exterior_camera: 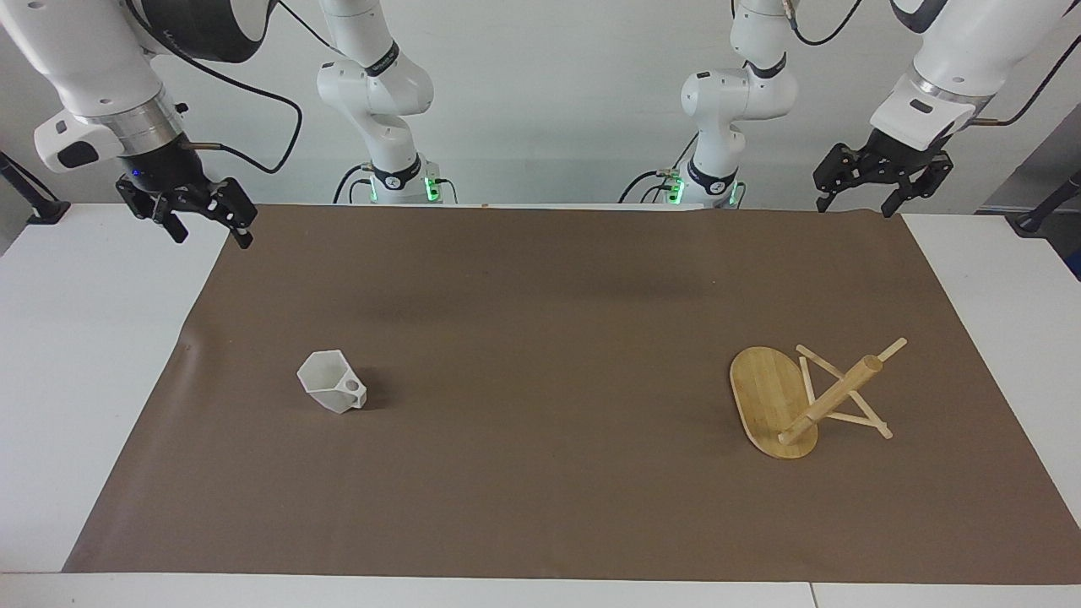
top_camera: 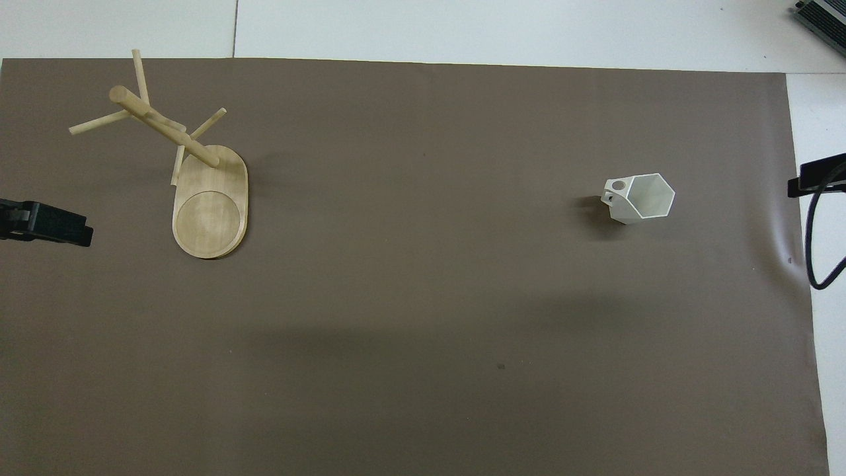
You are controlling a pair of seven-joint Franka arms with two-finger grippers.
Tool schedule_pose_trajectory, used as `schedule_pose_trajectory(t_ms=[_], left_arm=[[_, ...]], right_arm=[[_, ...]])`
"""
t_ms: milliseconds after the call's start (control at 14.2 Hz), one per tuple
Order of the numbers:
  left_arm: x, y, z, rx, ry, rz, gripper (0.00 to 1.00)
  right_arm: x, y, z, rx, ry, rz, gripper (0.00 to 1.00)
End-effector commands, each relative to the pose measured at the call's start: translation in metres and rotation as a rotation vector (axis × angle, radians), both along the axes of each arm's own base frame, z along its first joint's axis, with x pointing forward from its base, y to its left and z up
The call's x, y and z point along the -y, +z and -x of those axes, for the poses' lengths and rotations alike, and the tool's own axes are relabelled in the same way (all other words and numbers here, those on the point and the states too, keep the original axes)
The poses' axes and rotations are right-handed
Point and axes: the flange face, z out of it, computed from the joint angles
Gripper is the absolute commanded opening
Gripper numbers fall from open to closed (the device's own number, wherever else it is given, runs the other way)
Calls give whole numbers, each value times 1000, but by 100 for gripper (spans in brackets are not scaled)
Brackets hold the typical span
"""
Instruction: Hang cup on rack
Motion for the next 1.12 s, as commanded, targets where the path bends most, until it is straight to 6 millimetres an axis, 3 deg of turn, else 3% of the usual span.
schedule_pose_trajectory(t_ms=[0,1055], left_arm=[[-7,0,7,6,6,-11,100],[-2,-2,2,43,-11,-9,100]], right_arm=[[2,2,7,-12,15,19,100],[-5,0,7,-17,28,10,100]])
